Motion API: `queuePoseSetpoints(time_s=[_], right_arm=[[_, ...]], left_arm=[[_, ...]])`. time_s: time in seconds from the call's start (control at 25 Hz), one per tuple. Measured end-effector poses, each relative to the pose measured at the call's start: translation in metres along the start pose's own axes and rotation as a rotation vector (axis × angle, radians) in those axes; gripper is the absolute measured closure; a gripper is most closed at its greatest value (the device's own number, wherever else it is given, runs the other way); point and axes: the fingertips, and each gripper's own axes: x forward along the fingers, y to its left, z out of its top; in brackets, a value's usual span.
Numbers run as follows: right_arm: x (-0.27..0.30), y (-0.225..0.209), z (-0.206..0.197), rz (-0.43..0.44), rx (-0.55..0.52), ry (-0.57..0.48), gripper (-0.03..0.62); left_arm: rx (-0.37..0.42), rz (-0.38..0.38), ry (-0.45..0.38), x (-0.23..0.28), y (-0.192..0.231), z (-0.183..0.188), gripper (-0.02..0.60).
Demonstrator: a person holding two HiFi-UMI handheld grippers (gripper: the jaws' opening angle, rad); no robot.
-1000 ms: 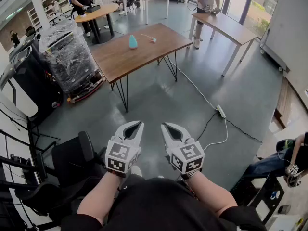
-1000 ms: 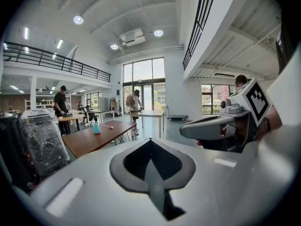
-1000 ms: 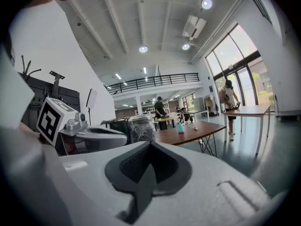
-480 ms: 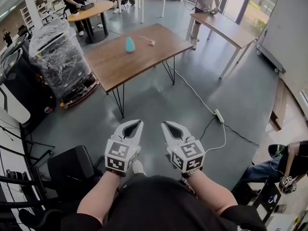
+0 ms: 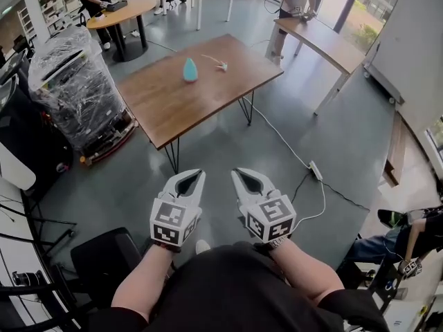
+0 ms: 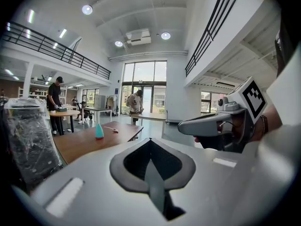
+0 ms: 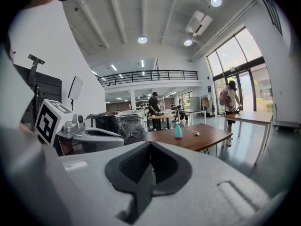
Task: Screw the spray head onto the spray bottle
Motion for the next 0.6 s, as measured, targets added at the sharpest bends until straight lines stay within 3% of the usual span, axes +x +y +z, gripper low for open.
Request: queuePoseSetpoints(time_s=[0.36, 0.6], right_arm=[[0.066, -0.017, 0.006, 0.031, 0.005, 0.021, 0.602], [0.106, -0.056, 0.014, 0.061, 0.032, 0.011, 0.602]], left_arm=[[-0.025, 0.039, 0.016, 0.03, 0.057, -0.004, 0.565], [-0.009, 0.062, 0.047, 0.078, 0.08, 0.004, 0.565]])
